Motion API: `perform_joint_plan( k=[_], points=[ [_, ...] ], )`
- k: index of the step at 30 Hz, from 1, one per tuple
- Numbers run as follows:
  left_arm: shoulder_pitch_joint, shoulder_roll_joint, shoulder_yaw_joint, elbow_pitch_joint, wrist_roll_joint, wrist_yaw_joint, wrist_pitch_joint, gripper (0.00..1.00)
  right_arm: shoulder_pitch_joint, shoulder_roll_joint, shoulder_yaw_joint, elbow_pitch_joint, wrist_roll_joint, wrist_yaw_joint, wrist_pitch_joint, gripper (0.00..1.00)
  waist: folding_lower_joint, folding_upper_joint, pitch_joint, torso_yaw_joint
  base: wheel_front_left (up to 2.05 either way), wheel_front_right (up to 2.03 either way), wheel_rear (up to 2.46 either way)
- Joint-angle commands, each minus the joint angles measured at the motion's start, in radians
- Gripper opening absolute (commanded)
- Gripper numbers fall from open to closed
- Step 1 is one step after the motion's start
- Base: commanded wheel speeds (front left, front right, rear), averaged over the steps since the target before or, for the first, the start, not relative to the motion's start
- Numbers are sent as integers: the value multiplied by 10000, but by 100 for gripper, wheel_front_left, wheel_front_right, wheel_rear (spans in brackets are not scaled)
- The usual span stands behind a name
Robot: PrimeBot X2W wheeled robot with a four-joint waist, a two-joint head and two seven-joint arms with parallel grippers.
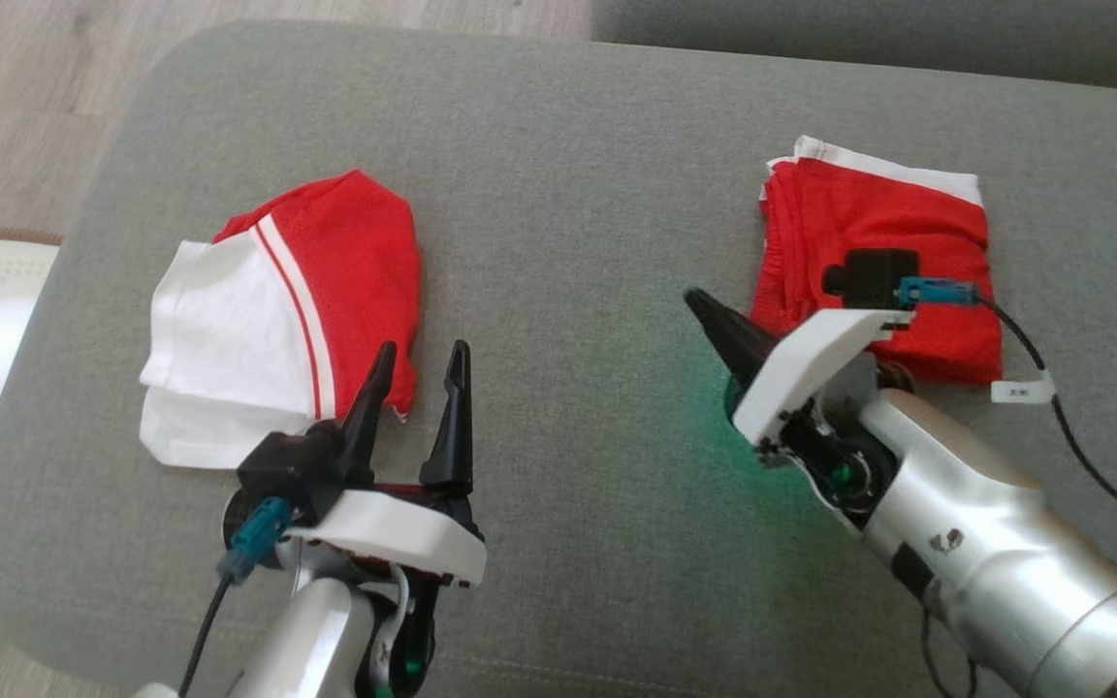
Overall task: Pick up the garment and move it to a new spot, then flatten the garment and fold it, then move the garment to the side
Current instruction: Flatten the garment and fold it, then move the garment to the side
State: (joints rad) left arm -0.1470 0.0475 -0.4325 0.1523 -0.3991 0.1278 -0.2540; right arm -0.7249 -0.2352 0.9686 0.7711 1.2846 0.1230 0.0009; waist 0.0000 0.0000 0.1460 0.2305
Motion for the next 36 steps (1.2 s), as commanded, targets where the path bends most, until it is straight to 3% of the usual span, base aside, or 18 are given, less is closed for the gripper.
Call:
perform_joint_plan(
  k=[1,6,7,8,9,10,11,17,21,29,36],
  points=[
    [-396,28,394,-337,-23,55,-78,100,67,-46,-21,-558,93,77,-420,0,0,0,-64,-103,0,0,0],
    [-302,28,639,-551,137,27,-78,100,57,-877,-7,-1747,-119,77,-1597,0,0,0,-327,-551,0,0,0],
    [-268,28,710,-606,184,13,-78,100,67,-1101,-22,-1954,-191,77,-1804,7,0,0,-400,-673,0,0,0],
    [-232,28,791,-656,235,-1,-78,100,70,-1337,-57,-2148,-271,77,-1969,33,0,0,-465,-810,0,0,0],
    [-200,28,873,-700,293,-23,-78,100,68,-1589,-87,-2322,-398,77,-2106,45,0,0,-536,-949,0,0,0],
    [-168,28,960,-738,367,-47,-78,100,68,-1834,-157,-2484,-529,77,-2233,89,0,0,-607,-1091,0,0,0],
    [-137,28,1051,-768,449,-71,-78,100,81,-2065,-289,-2631,-651,77,-2350,100,0,0,-677,-1231,0,0,0],
    [24,28,1713,-903,819,-217,-78,100,416,-3022,-1396,-2971,-1682,77,-2607,100,0,0,-1062,-1924,0,0,0],
    [208,28,2315,-1014,1188,-328,-78,100,1335,-3058,-3496,-2997,-2915,77,-2621,100,0,0,-1341,-2367,0,0,0],
    [506,28,2902,-872,1760,-458,-78,100,4068,-1946,-6987,-4223,-6261,77,-2624,100,0,0,-1490,-2682,0,0,0],
    [734,28,3079,-616,2235,-590,-78,100,5832,-748,-8186,-4931,-8136,77,-2625,100,0,0,-1510,-2668,0,0,0]
  ],
)
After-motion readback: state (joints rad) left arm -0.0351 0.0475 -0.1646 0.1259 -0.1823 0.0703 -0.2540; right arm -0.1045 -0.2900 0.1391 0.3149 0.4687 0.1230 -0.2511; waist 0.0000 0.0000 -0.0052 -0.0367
